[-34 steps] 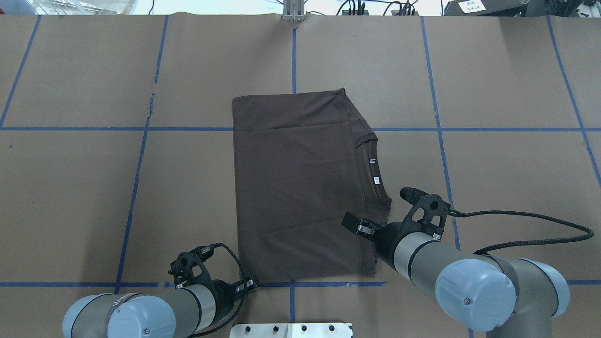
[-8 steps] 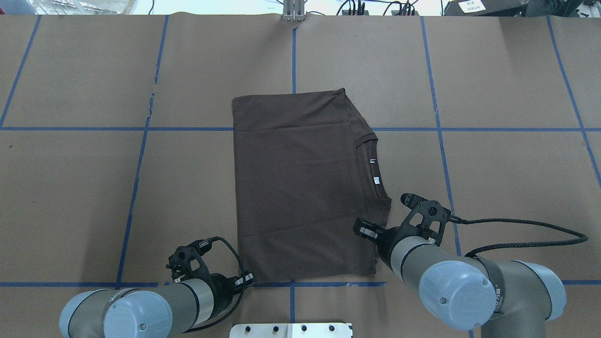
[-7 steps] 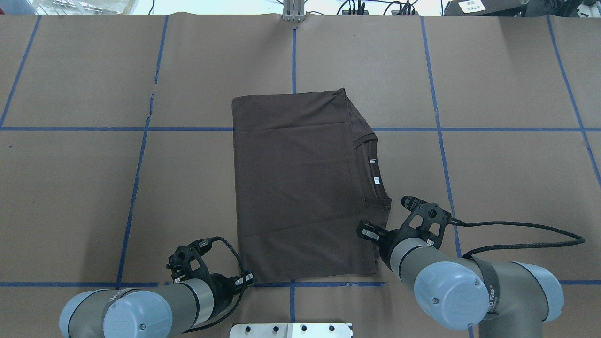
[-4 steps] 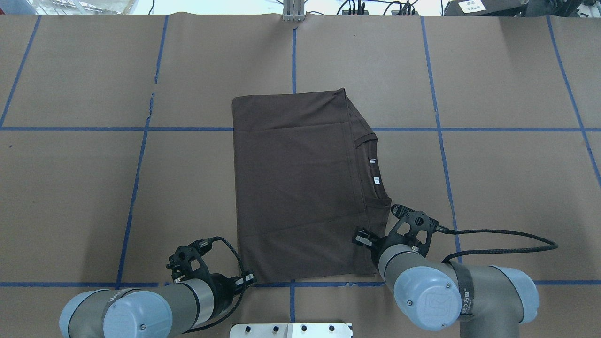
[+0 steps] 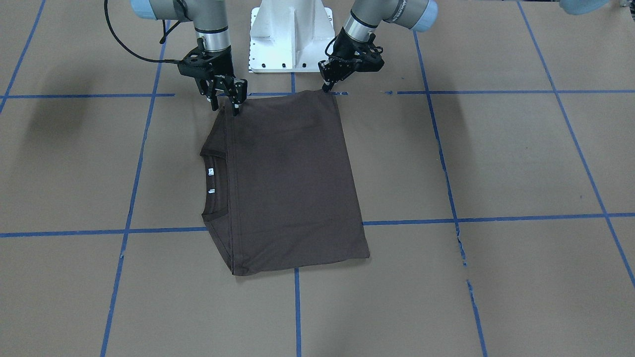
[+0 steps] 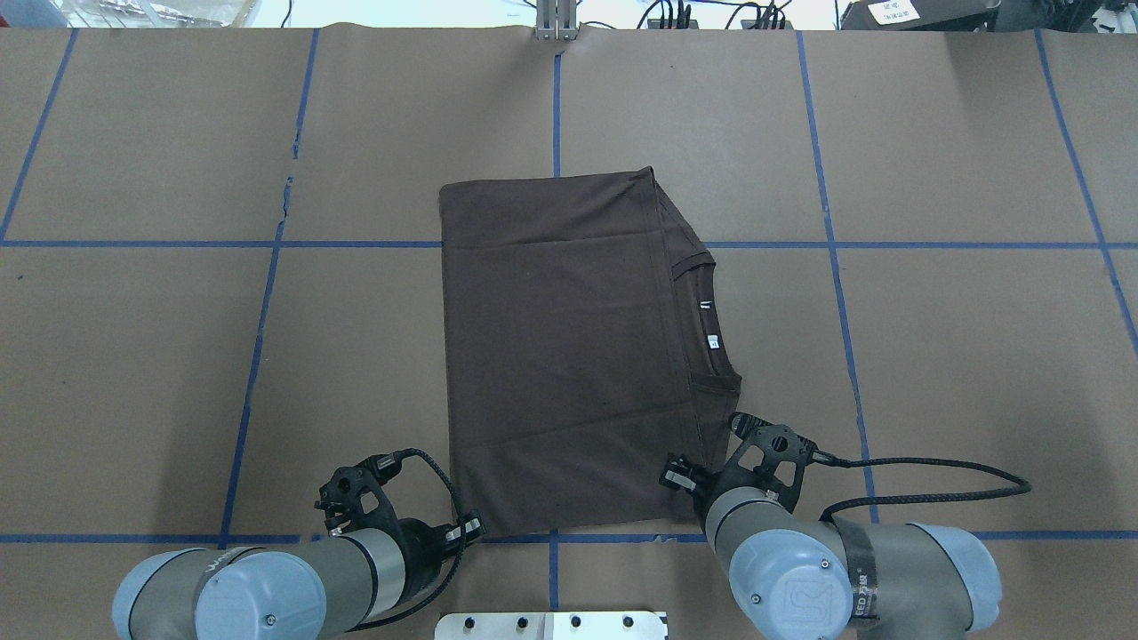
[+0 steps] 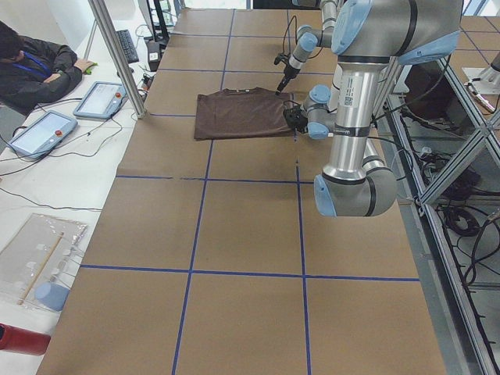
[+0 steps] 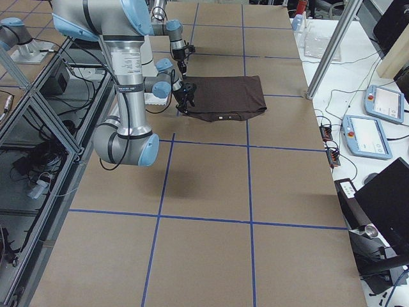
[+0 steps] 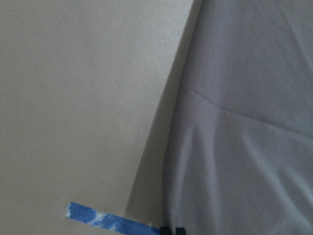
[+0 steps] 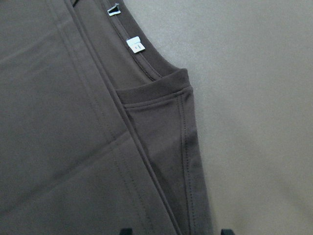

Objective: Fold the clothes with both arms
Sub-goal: 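Shift the right gripper along the near edge toward the left gripper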

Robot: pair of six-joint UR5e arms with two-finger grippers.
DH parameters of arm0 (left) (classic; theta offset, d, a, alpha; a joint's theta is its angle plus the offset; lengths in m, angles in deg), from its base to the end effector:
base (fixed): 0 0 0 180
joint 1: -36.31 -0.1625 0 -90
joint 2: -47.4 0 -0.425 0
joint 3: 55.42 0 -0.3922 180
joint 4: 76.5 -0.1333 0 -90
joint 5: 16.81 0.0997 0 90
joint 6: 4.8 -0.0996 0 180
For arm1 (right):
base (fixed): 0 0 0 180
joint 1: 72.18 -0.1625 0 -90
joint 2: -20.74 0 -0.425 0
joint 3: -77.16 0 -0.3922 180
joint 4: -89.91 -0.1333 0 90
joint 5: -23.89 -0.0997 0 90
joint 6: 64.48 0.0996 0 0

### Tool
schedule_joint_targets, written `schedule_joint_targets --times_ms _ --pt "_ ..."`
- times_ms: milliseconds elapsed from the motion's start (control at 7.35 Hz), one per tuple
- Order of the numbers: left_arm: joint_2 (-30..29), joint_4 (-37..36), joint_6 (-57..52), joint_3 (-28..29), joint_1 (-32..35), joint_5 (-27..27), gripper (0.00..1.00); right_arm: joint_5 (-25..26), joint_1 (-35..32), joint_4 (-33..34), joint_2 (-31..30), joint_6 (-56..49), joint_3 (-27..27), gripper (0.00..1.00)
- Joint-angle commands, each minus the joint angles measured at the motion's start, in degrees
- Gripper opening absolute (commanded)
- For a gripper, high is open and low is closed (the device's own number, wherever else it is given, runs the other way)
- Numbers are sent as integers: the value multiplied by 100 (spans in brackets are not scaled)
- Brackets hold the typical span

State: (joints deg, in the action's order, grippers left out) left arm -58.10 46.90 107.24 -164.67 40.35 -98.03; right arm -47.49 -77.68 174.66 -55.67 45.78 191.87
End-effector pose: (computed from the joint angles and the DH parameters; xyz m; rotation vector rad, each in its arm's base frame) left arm 0.5524 -0.1879 0.2926 -0.0532 1.2071 -0.4902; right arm -0.5266 -0.2166 0.3322 0.2125 -0.7968 0.5477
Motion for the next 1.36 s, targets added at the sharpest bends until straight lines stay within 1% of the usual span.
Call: schedule_joint_targets --times_ms 0,680,952,1088,1224 --pt "4 0 2 0 0 0 0 1 75 182 3 100 -1 68" --pt "13 0 2 0 0 0 0 19 216 191 20 232 -1 68" --pt "21 9 2 -9 0 0 0 36 243 191 20 232 -10 66" --pt "21 0 10 -17 0 0 0 88 243 191 20 241 -18 60" --pt "21 0 10 -18 0 0 0 106 243 182 29 354 -19 38"
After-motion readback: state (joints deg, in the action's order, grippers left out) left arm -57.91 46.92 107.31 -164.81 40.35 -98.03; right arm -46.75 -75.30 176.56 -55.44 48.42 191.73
